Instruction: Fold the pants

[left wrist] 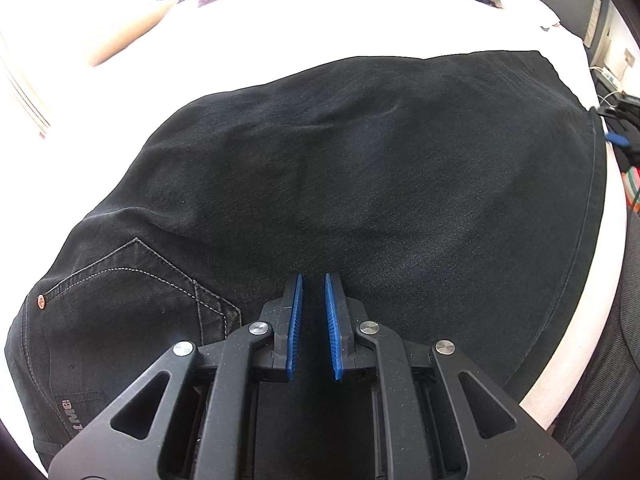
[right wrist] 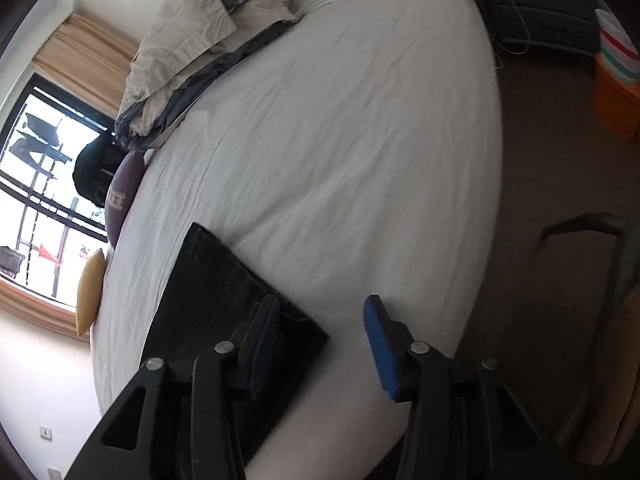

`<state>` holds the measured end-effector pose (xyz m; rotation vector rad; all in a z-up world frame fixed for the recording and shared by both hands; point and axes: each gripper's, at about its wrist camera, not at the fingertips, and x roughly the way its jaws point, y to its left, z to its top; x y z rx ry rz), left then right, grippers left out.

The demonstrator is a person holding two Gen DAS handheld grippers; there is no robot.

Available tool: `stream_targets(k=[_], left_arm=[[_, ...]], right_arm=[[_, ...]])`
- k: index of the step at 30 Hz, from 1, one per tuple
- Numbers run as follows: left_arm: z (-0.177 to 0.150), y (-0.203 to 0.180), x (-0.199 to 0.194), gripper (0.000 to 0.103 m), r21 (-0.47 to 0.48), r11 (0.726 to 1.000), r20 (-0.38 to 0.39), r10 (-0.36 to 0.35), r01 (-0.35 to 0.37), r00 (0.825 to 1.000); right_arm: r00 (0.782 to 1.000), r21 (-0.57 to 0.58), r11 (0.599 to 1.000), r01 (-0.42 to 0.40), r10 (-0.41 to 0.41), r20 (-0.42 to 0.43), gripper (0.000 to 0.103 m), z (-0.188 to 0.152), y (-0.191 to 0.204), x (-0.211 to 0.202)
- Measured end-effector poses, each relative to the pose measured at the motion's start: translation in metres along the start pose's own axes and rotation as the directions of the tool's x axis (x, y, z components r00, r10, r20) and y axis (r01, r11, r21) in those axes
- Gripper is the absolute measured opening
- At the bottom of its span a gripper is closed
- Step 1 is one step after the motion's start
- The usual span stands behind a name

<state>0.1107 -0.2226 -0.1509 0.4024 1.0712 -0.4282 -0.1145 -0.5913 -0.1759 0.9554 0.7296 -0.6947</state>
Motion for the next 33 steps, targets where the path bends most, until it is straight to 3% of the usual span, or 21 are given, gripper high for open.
stream_targets(k=[2,6,10,12,14,16,17,18,20,22,23,24,26,29,31,33], left_arm=[[-0.002,-0.004,0.000,0.011,-0.001,1.000,-0.003,0.002,-0.002,1.000],[-0.003,-0.003,0.002,0.011,-0.001,1.000,-0.003,0.015,-0.015,1.000],[-0.003,-0.006,0.001,0.011,0.000,1.000,-0.004,0.021,-0.021,1.000],[-0.002,-0.007,0.002,0.011,0.000,1.000,-0.005,0.020,-0.020,1.000],[-0.001,-0.006,0.003,0.011,-0.003,1.000,-0.006,0.017,-0.017,1.000],[-0.001,-0.003,0.002,0.012,-0.006,1.000,-0.002,0.011,-0.011,1.000],[-0.002,-0.002,0.002,0.012,-0.008,1.000,0.001,0.009,-0.009,1.000],[-0.003,0.000,0.003,0.012,-0.008,1.000,0.003,0.006,-0.006,1.000],[-0.005,0.002,0.003,0.012,-0.008,1.000,0.006,0.005,-0.005,1.000],[-0.006,0.004,0.003,0.012,-0.012,1.000,0.007,0.004,-0.004,1.000],[-0.006,0.005,0.002,0.012,-0.015,1.000,0.007,0.003,-0.003,1.000],[-0.007,0.006,0.002,0.011,-0.019,1.000,0.009,0.002,-0.002,1.000],[-0.009,0.008,0.002,0.011,-0.021,1.000,0.012,0.002,-0.002,1.000],[-0.010,0.009,0.001,0.011,-0.023,1.000,0.012,0.003,-0.003,1.000],[-0.010,0.012,0.000,0.012,-0.030,1.000,0.010,-0.005,0.006,1.000],[-0.008,0.015,0.000,0.012,-0.041,0.999,0.009,-0.018,0.018,1.000]], right_arm=[[0.999,-0.002,0.999,0.036,-0.036,0.034,0.056,0.002,-0.004,-0.014],[0.992,-0.108,0.986,-0.124,0.126,0.012,0.056,0.001,0.032,-0.027],[0.936,-0.228,0.909,-0.349,0.330,-0.119,0.056,-0.012,0.088,-0.014],[0.942,-0.250,0.911,-0.329,0.295,-0.161,0.056,-0.018,0.094,0.003],[0.962,-0.207,0.950,-0.233,0.195,-0.189,0.056,-0.021,0.076,0.024],[0.958,-0.135,0.959,-0.248,0.221,-0.184,0.038,-0.022,0.045,0.032],[0.956,-0.115,0.960,-0.256,0.233,-0.177,0.015,-0.021,0.033,0.032],[0.958,-0.093,0.965,-0.246,0.228,-0.173,0.000,-0.019,0.023,0.032],[0.964,-0.047,0.971,-0.235,0.227,-0.141,0.000,-0.013,0.011,0.025],[0.988,-0.062,0.988,-0.141,0.136,-0.077,0.006,-0.006,0.015,0.011],[0.992,-0.071,0.991,-0.117,0.114,-0.050,0.032,-0.004,0.022,0.004],[0.987,-0.071,0.985,-0.159,0.156,-0.041,0.046,-0.003,0.031,-0.001],[0.957,-0.117,0.950,-0.289,0.281,-0.074,0.048,-0.005,0.063,-0.004],[0.901,-0.251,0.870,-0.424,0.378,-0.212,0.059,-0.017,0.122,0.010],[0.883,-0.305,0.836,-0.457,0.383,-0.273,0.059,-0.024,0.148,0.031],[0.884,-0.310,0.843,-0.439,0.344,-0.317,0.059,-0.022,0.157,0.061]])
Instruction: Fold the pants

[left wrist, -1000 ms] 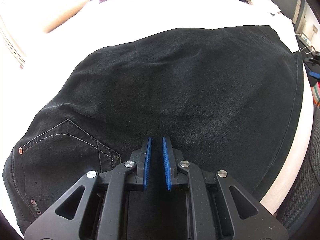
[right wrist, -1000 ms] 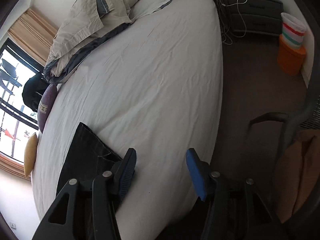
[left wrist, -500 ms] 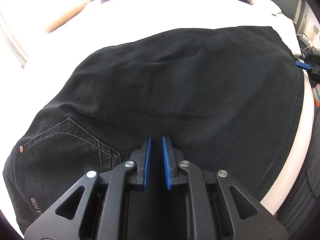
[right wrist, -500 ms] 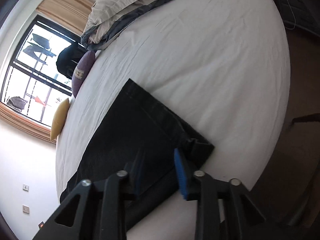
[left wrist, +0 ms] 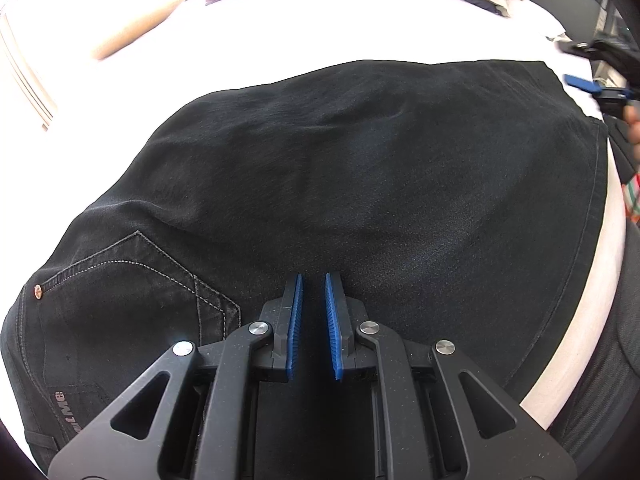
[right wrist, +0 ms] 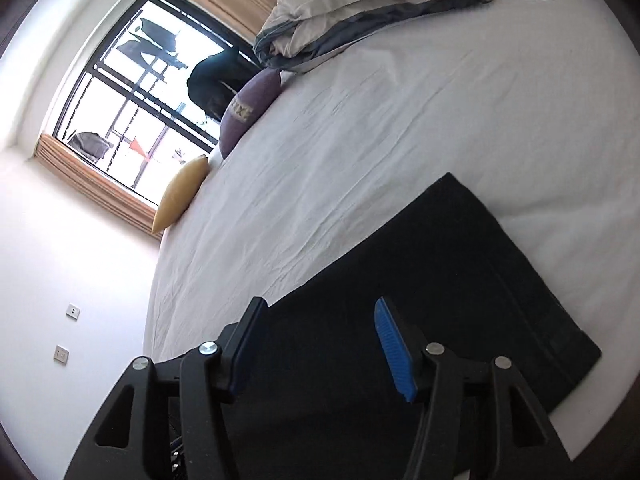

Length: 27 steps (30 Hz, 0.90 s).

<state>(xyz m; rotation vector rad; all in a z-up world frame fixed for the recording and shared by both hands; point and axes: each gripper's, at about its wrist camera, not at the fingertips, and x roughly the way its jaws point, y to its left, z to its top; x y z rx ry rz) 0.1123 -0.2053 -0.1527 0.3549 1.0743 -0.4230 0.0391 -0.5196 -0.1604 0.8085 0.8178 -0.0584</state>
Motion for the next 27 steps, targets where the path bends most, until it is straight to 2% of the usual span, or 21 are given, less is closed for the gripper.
stream_targets(k=[2,5,6,7,8,9,10,11,12,15,16,17,18,20,22,24,25,26,27], left_arm=[[0.000,0.005,0.000,0.012,-0.008,1.000,0.000,-0.012,0.012,1.000],[0.000,0.012,0.001,0.012,-0.016,0.999,0.002,-0.030,0.030,1.000],[-0.001,0.015,0.001,0.012,-0.023,0.999,0.005,-0.040,0.040,0.999],[-0.002,0.019,0.001,0.012,-0.030,0.998,0.009,-0.048,0.049,0.999],[-0.003,0.022,0.002,0.012,-0.037,0.998,0.014,-0.055,0.056,0.998],[-0.004,0.024,0.002,0.012,-0.042,0.997,0.019,-0.059,0.059,0.998],[-0.005,0.026,0.002,0.012,-0.045,0.997,0.023,-0.058,0.059,0.998],[-0.006,0.028,0.001,0.012,-0.049,0.997,0.026,-0.057,0.058,0.998],[-0.006,0.030,0.000,0.012,-0.059,0.996,0.026,-0.060,0.062,0.998],[-0.006,0.043,-0.001,0.012,-0.105,0.990,0.022,-0.094,0.096,0.995],[-0.007,0.047,-0.001,0.012,-0.111,0.988,0.022,-0.103,0.105,0.994],[-0.008,0.051,-0.001,0.012,-0.108,0.988,0.025,-0.107,0.109,0.994],[-0.010,0.054,-0.001,0.012,-0.104,0.988,0.027,-0.108,0.110,0.994],[-0.013,0.061,-0.003,0.012,-0.111,0.987,0.027,-0.114,0.117,0.993],[-0.018,0.073,-0.007,0.012,-0.139,0.982,0.033,-0.127,0.130,0.991],[-0.025,0.085,-0.011,0.012,-0.168,0.975,0.041,-0.140,0.145,0.989],[-0.027,0.090,-0.013,0.012,-0.181,0.972,0.044,-0.142,0.147,0.989],[-0.029,0.095,-0.017,0.012,-0.191,0.970,0.048,-0.141,0.148,0.989],[-0.029,0.097,-0.022,0.012,-0.193,0.970,0.056,-0.141,0.150,0.988]], right_arm=[[0.996,0.053,0.995,0.084,-0.082,-0.043,0.059,0.012,-0.023,0.022],[0.995,0.186,0.978,0.093,-0.100,0.031,0.035,0.026,-0.059,0.013],[0.992,0.224,0.970,0.095,-0.110,0.056,0.033,0.029,-0.064,0.006],[0.986,0.238,0.963,0.125,-0.148,0.082,0.034,0.030,-0.064,-0.003],[0.968,0.235,0.951,0.198,-0.227,0.102,0.047,0.028,-0.059,-0.014],[0.954,0.222,0.944,0.244,-0.274,0.119,0.065,0.025,-0.051,-0.024],[0.964,0.198,0.960,0.200,-0.228,0.134,0.067,0.019,-0.040,-0.032],[0.983,0.172,0.979,0.110,-0.132,0.125,0.067,0.011,-0.031,-0.037],[0.993,0.144,0.989,0.043,-0.057,0.100,0.067,0.000,-0.020,-0.041],[1.000,0.023,1.000,0.004,-0.004,-0.004,0.070,-0.036,0.006,-0.038],[0.999,0.001,1.000,0.022,-0.022,-0.043,0.070,-0.046,0.004,-0.032],[0.993,0.002,0.997,0.080,-0.080,-0.087,0.071,-0.053,-0.005,-0.025],[0.986,0.033,0.991,0.129,-0.125,-0.108,0.064,-0.059,-0.020,-0.023],[0.994,0.145,0.985,0.096,-0.088,-0.066,0.041,-0.058,-0.046,-0.038],[0.988,0.212,0.965,0.154,-0.157,-0.003,0.041,-0.051,-0.063,-0.059],[0.948,0.237,0.924,0.299,-0.316,0.035,0.053,-0.045,-0.066,-0.079],[0.935,0.247,0.912,0.328,-0.351,0.052,0.059,-0.043,-0.062,-0.088],[0.941,0.238,0.923,0.304,-0.329,0.074,0.068,-0.043,-0.054,-0.093],[0.960,0.205,0.948,0.243,-0.265,0.088,0.068,-0.043,-0.041,-0.094]])
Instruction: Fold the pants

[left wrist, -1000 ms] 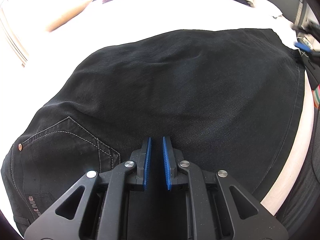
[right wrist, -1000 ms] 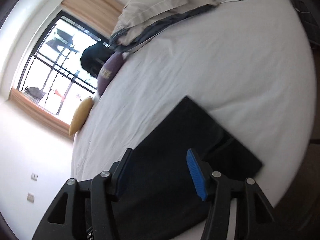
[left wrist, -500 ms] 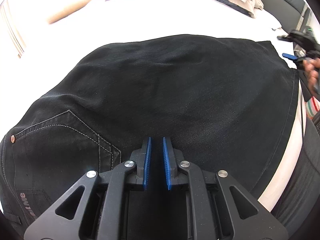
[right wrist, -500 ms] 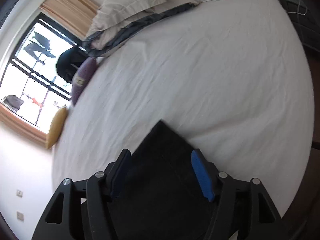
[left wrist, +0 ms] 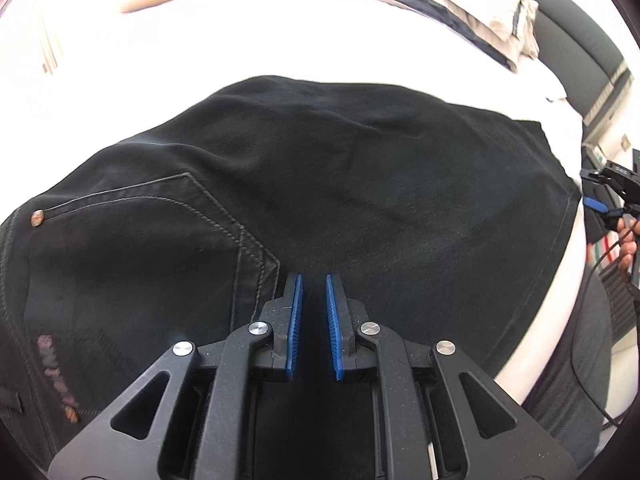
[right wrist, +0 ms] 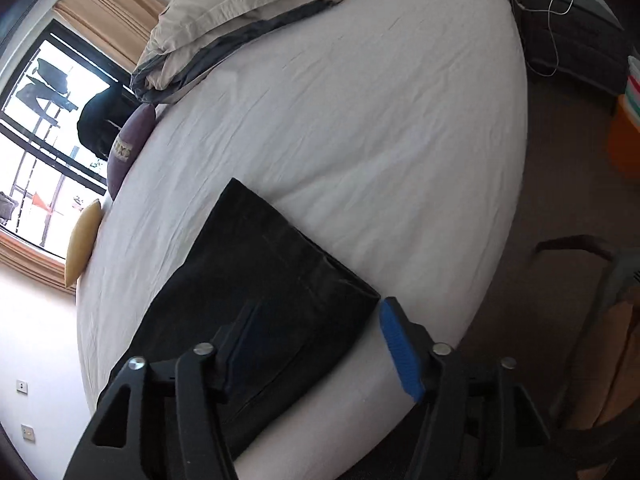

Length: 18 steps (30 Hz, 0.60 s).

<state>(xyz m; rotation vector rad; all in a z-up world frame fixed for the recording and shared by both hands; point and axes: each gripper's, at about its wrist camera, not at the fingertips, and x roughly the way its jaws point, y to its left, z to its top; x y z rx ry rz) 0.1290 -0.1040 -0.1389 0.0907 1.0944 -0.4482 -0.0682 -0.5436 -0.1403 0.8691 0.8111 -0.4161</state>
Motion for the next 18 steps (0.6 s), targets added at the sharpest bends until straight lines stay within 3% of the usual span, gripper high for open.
stream_targets(k=[2,4,7,10,11,13,15,18], left_arm=[[0.002,-0.004,-0.008,0.012,0.020,1.000,0.019,-0.010,0.009,1.000],[0.003,-0.006,-0.008,0.012,0.051,0.999,0.011,0.003,-0.004,1.000],[-0.004,0.007,0.002,0.012,0.035,0.999,-0.036,0.011,-0.010,0.999],[-0.013,0.032,-0.012,0.012,-0.010,0.999,-0.015,-0.039,0.039,0.999],[-0.016,0.040,-0.017,0.012,-0.015,1.000,-0.006,-0.027,0.027,1.000],[-0.028,0.052,-0.029,0.012,-0.040,0.998,0.012,-0.048,0.049,0.999],[-0.036,0.068,-0.044,0.012,-0.070,0.998,0.035,0.002,0.000,0.999],[-0.038,0.087,-0.067,0.012,-0.107,0.994,0.092,0.005,0.005,0.996]], right_arm=[[0.989,-0.083,0.987,-0.139,0.134,-0.060,0.068,-0.013,0.028,0.002],[0.966,-0.132,0.965,-0.228,0.208,-0.152,0.069,-0.030,0.048,0.017],[0.968,-0.109,0.980,-0.164,0.138,-0.211,0.069,-0.043,0.037,0.042],[0.977,0.052,0.987,-0.150,0.156,-0.146,0.055,-0.032,-0.004,0.038],[0.990,0.072,0.993,-0.091,0.098,-0.102,0.056,-0.026,-0.013,0.028],[1.000,0.100,0.995,0.026,-0.025,-0.010,0.070,-0.016,-0.029,0.005],[0.999,0.148,0.988,-0.040,0.034,0.039,0.071,-0.011,-0.039,-0.014],[0.985,0.147,0.975,-0.169,0.160,0.069,0.071,-0.014,-0.032,-0.027]])
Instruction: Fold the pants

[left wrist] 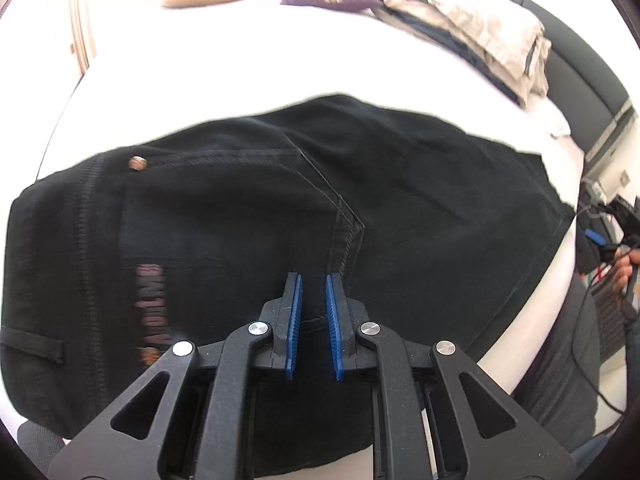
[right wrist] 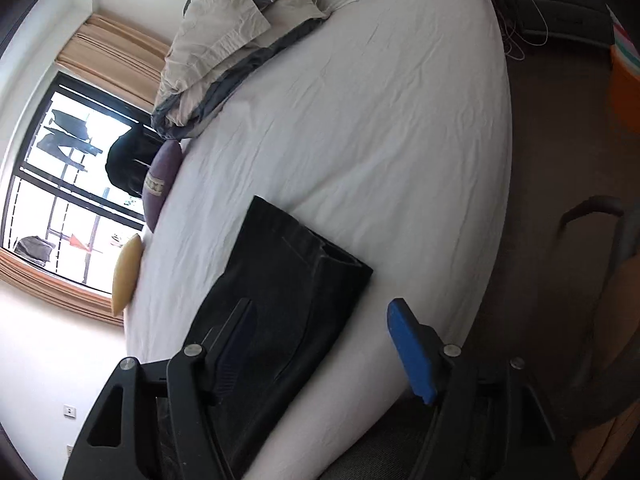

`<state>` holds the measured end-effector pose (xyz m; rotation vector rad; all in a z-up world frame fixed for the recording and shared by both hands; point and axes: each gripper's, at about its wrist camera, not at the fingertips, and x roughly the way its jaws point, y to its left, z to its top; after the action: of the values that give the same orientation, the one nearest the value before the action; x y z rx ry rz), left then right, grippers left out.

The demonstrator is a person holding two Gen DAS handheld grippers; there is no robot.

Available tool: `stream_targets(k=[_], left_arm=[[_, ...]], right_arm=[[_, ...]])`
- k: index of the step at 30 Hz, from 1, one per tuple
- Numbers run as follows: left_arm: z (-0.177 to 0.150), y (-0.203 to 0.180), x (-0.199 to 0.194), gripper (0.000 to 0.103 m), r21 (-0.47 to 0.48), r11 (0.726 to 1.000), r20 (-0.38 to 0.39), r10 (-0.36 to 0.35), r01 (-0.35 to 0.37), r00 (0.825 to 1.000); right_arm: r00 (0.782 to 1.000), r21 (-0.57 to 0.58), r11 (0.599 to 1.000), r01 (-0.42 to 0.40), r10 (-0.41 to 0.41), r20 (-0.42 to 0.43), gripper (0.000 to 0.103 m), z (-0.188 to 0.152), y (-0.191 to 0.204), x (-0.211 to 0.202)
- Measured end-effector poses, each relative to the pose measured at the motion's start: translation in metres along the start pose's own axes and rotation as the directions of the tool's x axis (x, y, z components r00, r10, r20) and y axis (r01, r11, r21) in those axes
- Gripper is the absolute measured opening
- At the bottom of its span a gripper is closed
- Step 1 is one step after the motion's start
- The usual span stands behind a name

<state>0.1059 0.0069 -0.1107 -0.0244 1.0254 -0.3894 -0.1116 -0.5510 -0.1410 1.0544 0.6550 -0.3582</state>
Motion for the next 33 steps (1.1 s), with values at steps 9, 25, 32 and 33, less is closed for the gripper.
stream_targets(k=[9,25,32,33], left_arm=[[0.015,-0.004,0.019,0.012,-0.032,0.998,-0.005,0.057,-0.057,0.998],[0.033,-0.062,0.020,0.012,0.041,0.999,-0.036,-0.025,0.026,0.999],[0.051,-0.126,0.063,0.012,0.134,0.987,-0.093,-0.080,0.092,0.992],[0.053,-0.131,0.072,0.012,0.135,0.986,-0.110,-0.085,0.099,0.990]], right_arm=[[0.954,-0.046,0.991,-0.129,0.111,-0.279,0.070,-0.047,0.040,0.094],[1.000,0.151,0.989,-0.011,0.015,-0.026,0.071,0.001,-0.036,0.031],[0.994,0.278,0.955,-0.103,0.109,-0.005,0.070,0.008,-0.052,0.061],[0.992,0.289,0.949,-0.125,0.130,0.000,0.070,0.010,-0.052,0.064]])
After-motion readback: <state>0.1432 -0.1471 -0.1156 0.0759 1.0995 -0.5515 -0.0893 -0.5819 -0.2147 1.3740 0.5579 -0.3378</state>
